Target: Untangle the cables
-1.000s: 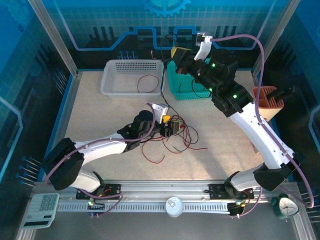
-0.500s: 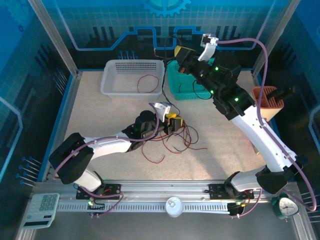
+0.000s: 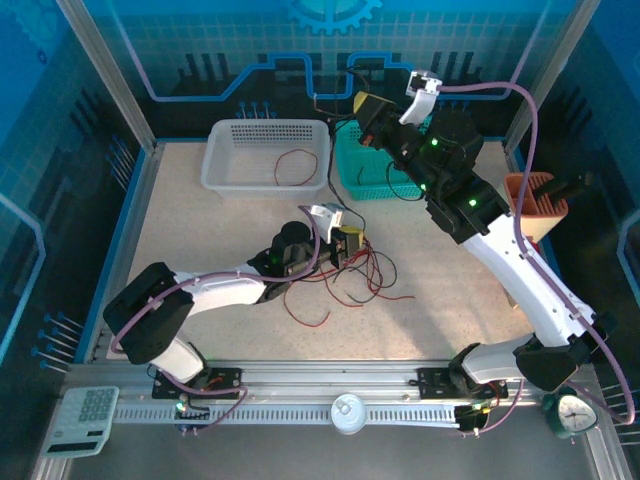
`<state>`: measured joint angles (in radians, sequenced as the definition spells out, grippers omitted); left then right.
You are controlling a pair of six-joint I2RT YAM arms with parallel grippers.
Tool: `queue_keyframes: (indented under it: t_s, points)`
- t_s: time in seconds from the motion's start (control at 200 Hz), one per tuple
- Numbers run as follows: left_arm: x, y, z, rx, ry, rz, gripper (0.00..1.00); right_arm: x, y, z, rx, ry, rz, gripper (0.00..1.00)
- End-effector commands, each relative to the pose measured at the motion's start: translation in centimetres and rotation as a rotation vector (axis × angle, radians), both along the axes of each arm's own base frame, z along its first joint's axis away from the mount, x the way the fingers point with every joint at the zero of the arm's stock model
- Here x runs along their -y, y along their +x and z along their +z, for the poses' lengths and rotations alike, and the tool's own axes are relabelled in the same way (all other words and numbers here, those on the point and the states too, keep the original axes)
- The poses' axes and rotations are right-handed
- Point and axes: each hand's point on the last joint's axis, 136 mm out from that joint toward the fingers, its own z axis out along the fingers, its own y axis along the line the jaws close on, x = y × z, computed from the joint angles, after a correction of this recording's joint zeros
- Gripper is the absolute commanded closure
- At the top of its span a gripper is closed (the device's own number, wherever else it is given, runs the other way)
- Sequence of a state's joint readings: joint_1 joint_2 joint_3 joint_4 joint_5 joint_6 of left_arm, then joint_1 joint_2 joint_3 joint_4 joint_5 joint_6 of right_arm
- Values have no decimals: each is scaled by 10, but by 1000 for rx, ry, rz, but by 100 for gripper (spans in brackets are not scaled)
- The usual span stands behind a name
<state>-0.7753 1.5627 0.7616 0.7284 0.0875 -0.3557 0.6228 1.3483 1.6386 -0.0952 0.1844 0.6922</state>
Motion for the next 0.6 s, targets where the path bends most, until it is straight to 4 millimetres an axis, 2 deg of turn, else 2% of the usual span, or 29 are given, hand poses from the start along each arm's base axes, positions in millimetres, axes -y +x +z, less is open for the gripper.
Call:
queue_keyframes:
  t_s: [0.0,0.135,0.155,0.195,0.245,0.28,0.32,0.455,0.595]
  points:
    - [6,-5,26,36,-52,-37,98,10,-8,15,43,33,-33,100]
    - [1,-10,33,43,-58,-37,100,12,-5,14,39,29,-42,100]
    - [0,-11,34,48,-54,-34,95,12,-5,14,38,28,-40,100]
    - [-3,-10,34,57,-42,-24,77,12,-6,16,42,33,-36,100]
    - [-5,-11,33,80,-18,-24,63,11,-8,19,43,40,-25,100]
    - [-7,-11,32,96,5,-17,48,9,-9,20,43,45,-12,100]
    - [-10,-10,30,124,32,-10,39,8,-11,22,43,51,2,100]
    - [-19,-12,29,245,92,-23,29,4,-20,30,43,57,42,100]
    - [-29,-18,29,341,86,-40,25,0,-29,36,45,71,91,100]
